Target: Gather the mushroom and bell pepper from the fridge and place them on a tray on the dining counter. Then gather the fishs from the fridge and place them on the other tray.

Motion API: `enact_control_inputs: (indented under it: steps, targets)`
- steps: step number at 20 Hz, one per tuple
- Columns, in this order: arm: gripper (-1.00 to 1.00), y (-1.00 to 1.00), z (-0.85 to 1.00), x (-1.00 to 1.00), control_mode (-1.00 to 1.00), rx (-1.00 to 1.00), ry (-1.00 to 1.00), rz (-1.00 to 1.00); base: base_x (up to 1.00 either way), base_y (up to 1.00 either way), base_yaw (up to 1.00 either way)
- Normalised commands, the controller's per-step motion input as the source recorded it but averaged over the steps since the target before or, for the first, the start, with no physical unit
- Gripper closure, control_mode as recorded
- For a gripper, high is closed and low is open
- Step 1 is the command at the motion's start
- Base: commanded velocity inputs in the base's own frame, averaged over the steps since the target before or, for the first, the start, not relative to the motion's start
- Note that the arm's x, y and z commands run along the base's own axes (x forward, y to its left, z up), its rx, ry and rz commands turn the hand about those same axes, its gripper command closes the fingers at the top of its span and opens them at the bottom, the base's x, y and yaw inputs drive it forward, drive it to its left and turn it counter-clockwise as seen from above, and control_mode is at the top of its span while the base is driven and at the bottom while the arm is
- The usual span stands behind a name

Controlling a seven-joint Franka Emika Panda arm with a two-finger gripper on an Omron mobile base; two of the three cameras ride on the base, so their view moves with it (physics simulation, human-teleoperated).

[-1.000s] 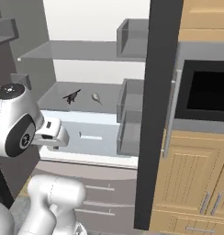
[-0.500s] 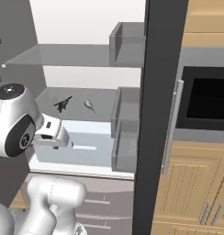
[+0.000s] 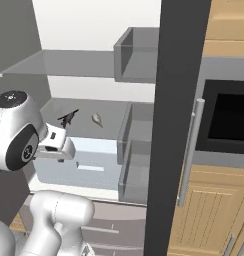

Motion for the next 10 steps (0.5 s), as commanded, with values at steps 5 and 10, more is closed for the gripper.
enact_control_inputs:
  steps: [5, 10]
  targets:
    - [-1.0, 0.0, 0.0, 0.0, 1.0, 0.0, 0.0, 0.0, 0.35, -0.18, 0.1]
    - [-1.0, -0.05, 0.0, 0.07, -1.0, 0.0, 0.0, 0.0, 0.3, -0.2, 0.04]
